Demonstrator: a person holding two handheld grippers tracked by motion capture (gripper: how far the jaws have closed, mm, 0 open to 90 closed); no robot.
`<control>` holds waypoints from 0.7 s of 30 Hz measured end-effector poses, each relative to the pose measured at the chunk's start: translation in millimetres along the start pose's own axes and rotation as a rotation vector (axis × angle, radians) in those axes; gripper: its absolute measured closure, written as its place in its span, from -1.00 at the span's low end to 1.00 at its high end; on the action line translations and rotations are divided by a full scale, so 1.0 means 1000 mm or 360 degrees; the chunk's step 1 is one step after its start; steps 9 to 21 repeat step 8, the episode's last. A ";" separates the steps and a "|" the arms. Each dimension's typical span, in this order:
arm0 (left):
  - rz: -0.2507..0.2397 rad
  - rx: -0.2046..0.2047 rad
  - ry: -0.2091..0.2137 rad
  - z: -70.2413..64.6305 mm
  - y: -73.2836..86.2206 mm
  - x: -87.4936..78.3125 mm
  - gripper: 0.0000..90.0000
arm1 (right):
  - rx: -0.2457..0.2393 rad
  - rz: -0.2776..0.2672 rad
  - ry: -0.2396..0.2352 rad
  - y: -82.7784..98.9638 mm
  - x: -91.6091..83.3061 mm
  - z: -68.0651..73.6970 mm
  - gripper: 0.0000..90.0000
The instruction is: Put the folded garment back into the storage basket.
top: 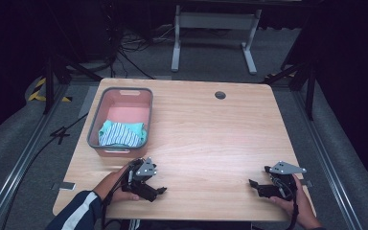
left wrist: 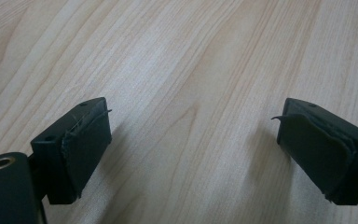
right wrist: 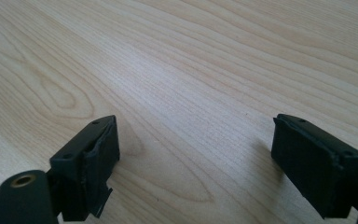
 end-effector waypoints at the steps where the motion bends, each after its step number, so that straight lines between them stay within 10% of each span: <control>1: 0.0005 0.0001 -0.0002 0.000 0.000 0.000 -0.78 | 0.0000 0.0000 0.0000 0.000 0.000 0.000 -0.65; 21: 0.0008 -0.0007 -0.0007 0.000 0.001 0.000 -0.79 | 0.0000 0.0000 0.0000 0.000 0.000 0.000 -0.65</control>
Point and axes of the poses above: each handheld gripper's, and its own axes: x roughly forward along the jaws, y roughly out of its underside, z roughly to its left, the point moved 9 cm from there along x, roughly forward along the jaws, and after that the axes turned 3 degrees about y, right-handed, at the moved point
